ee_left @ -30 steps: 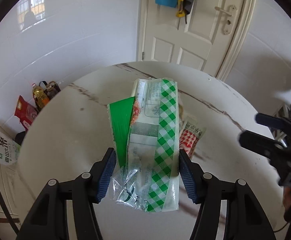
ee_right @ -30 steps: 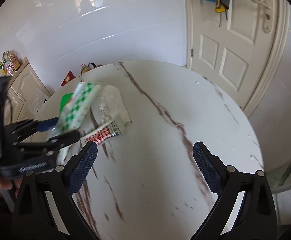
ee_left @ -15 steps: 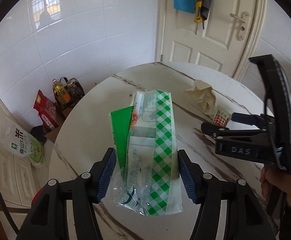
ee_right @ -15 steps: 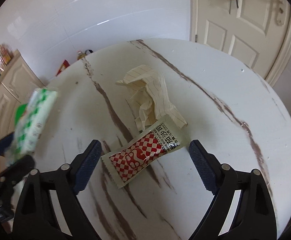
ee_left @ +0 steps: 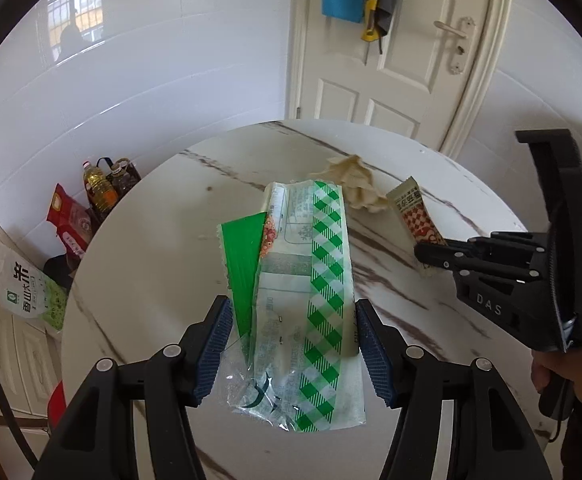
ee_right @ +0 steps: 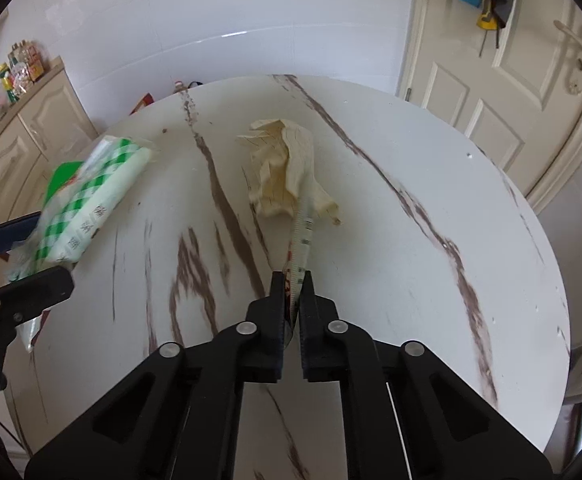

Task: Collect trash
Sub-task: 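Grasp the red-and-white sauce packet with the right tool while the left tool holds the package, then carry the package and sauce packet over the blue bin and open both tools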

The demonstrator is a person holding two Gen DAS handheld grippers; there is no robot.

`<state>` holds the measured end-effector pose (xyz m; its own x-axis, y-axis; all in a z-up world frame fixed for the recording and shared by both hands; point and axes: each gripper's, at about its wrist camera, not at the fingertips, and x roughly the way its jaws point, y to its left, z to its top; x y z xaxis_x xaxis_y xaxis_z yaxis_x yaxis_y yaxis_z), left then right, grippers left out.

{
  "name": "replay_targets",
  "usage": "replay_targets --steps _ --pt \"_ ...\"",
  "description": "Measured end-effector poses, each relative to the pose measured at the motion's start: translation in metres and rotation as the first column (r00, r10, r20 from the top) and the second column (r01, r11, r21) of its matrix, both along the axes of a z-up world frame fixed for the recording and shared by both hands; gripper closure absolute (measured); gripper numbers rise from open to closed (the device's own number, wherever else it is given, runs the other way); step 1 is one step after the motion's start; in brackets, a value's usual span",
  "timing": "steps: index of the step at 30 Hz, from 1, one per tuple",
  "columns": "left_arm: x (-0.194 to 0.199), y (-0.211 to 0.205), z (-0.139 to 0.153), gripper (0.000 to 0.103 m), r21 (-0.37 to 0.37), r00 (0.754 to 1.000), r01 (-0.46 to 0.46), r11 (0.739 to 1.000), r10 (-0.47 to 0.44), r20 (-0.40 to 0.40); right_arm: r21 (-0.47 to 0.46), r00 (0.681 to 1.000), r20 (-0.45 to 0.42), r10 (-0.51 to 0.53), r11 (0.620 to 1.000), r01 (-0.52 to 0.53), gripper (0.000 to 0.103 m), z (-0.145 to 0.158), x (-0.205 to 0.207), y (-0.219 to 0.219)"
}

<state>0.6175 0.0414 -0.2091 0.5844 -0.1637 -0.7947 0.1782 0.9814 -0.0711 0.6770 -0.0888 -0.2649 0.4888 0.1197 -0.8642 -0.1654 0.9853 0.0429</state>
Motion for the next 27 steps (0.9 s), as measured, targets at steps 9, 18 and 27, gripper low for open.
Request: replay_targets --steps 9,18,27 --pt "-0.017 -0.067 0.024 0.046 -0.017 0.995 0.093 0.996 -0.092 0.046 0.114 0.997 0.079 -0.006 0.993 -0.003 0.098 0.037 -0.073 -0.065" --pt "-0.053 -0.206 0.023 0.046 -0.069 0.949 0.314 0.947 -0.314 0.016 0.186 0.973 0.145 -0.177 0.971 0.149 0.098 0.063 -0.171 -0.195" --pt "-0.066 -0.343 -0.006 0.046 -0.016 0.871 0.487 0.873 -0.487 -0.058 0.229 0.921 0.101 -0.375 0.91 0.346 0.098 0.036 -0.248 -0.312"
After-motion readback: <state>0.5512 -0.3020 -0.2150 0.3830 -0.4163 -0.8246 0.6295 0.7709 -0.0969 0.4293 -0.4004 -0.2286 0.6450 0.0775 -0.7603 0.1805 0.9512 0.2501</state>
